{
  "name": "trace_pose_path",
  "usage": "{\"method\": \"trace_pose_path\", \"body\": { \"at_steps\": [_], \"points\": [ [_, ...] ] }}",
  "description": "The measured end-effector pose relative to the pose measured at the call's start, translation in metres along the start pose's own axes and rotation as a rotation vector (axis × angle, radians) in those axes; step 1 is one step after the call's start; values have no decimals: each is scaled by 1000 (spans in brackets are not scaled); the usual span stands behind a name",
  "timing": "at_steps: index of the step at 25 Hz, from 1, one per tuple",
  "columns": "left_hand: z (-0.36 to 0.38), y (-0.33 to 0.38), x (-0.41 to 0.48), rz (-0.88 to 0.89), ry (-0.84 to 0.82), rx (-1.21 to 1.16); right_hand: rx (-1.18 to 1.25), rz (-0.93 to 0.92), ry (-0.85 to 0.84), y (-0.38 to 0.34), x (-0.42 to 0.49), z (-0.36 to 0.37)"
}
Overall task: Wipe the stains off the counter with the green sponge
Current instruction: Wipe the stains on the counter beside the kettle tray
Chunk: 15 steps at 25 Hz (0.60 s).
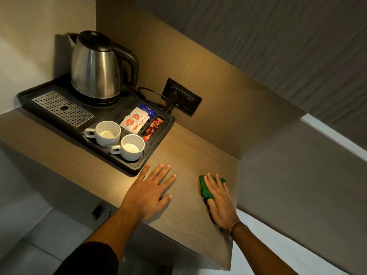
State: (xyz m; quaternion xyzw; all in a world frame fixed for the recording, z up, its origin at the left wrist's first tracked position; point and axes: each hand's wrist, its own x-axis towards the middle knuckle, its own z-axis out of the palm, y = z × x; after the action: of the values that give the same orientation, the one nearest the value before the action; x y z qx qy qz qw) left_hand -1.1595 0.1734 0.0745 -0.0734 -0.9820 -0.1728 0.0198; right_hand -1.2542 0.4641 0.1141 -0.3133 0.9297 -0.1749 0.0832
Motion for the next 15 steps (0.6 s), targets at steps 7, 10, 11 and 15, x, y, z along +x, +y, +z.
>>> {"method": "trace_pose_path", "body": {
  "at_steps": [7, 10, 11, 15],
  "points": [
    [4, -1, 2, 11, -22, 36, -147, 166, -117, -10, 21, -5],
    [-3, 2, 2, 17, -54, 53, -251, 207, -39, -19, 22, -1],
    [-8, 4, 1, 16, -66, 60, -272, 224, -23, -25, 23, -2],
    [-25, 16, -21, -41, -48, 77, -273, 274, 38, -56, 7, 1]
  ]
}}
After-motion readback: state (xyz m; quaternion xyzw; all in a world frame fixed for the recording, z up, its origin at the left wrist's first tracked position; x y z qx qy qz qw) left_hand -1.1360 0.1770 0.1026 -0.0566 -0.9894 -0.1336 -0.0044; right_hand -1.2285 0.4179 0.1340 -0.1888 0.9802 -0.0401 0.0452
